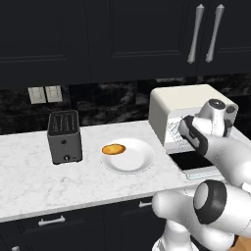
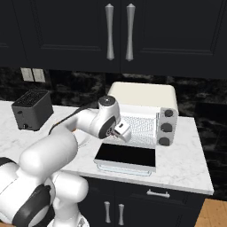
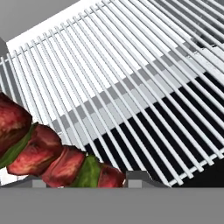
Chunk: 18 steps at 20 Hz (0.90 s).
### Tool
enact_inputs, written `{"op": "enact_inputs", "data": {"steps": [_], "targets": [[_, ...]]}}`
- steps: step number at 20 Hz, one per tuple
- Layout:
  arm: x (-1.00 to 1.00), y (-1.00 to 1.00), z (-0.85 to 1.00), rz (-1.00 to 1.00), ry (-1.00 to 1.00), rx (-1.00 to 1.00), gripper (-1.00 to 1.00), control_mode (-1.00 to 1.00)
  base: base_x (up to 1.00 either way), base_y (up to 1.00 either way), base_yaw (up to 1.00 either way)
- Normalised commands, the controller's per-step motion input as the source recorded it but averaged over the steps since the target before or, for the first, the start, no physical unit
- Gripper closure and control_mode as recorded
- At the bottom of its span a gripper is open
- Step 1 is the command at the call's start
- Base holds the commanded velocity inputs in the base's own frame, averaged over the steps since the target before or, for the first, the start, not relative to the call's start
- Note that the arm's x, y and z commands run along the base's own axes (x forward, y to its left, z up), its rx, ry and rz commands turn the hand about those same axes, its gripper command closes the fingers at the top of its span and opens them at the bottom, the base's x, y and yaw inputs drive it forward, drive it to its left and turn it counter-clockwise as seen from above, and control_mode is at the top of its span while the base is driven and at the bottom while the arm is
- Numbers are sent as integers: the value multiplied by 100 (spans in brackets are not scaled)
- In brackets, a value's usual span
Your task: Pick up the kebab skewer and baguette bread, and place them inside the toaster oven. Close the toaster oven door and start by setting the timer.
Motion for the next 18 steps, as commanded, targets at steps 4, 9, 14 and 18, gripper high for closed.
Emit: {"op": "enact_inputs", "data": {"steps": [4, 9, 14, 18], "targets": [[-18, 3, -35, -4, -1, -1, 100, -100, 0, 0, 0], [-31, 15, -47, -7, -1, -3, 100, -100, 0, 0, 0], [-17, 5, -43, -8, -2, -5, -100, -100, 0, 0, 0], [0, 0, -14, -7, 0, -2, -100, -100, 0, 0, 0]]}}
